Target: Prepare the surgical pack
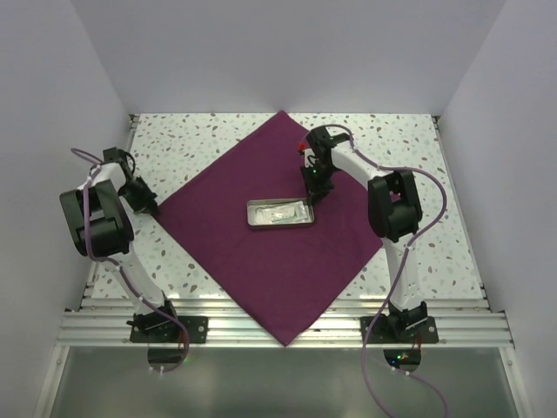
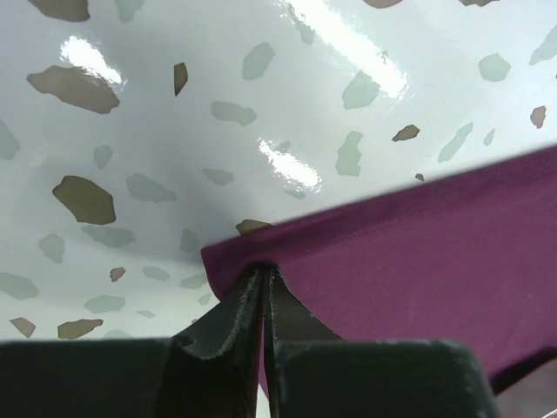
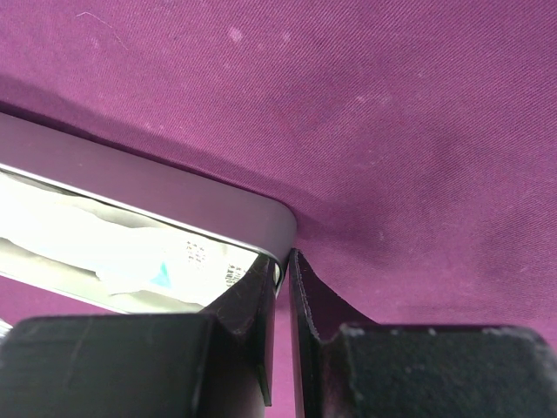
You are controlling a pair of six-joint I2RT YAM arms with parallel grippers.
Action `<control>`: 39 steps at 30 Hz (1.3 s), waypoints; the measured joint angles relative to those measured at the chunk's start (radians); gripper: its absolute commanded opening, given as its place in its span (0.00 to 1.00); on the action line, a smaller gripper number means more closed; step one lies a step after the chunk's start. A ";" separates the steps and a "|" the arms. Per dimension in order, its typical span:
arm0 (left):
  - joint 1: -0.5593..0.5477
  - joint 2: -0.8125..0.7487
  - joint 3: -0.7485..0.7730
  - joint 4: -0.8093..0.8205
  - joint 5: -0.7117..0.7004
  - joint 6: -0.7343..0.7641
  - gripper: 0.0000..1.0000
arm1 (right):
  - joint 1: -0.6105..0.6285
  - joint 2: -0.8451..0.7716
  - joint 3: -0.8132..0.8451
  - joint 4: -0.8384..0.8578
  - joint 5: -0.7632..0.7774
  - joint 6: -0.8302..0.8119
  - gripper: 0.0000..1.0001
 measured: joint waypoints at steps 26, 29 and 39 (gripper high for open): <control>0.027 -0.150 -0.084 0.016 -0.068 -0.018 0.15 | 0.002 0.000 0.002 -0.019 0.000 -0.001 0.04; 0.027 -0.150 -0.084 0.014 -0.076 -0.028 0.16 | 0.003 0.000 0.002 -0.025 0.000 -0.001 0.06; 0.027 -0.126 -0.084 0.026 -0.071 -0.032 0.15 | 0.008 0.000 0.004 -0.039 0.001 -0.001 0.07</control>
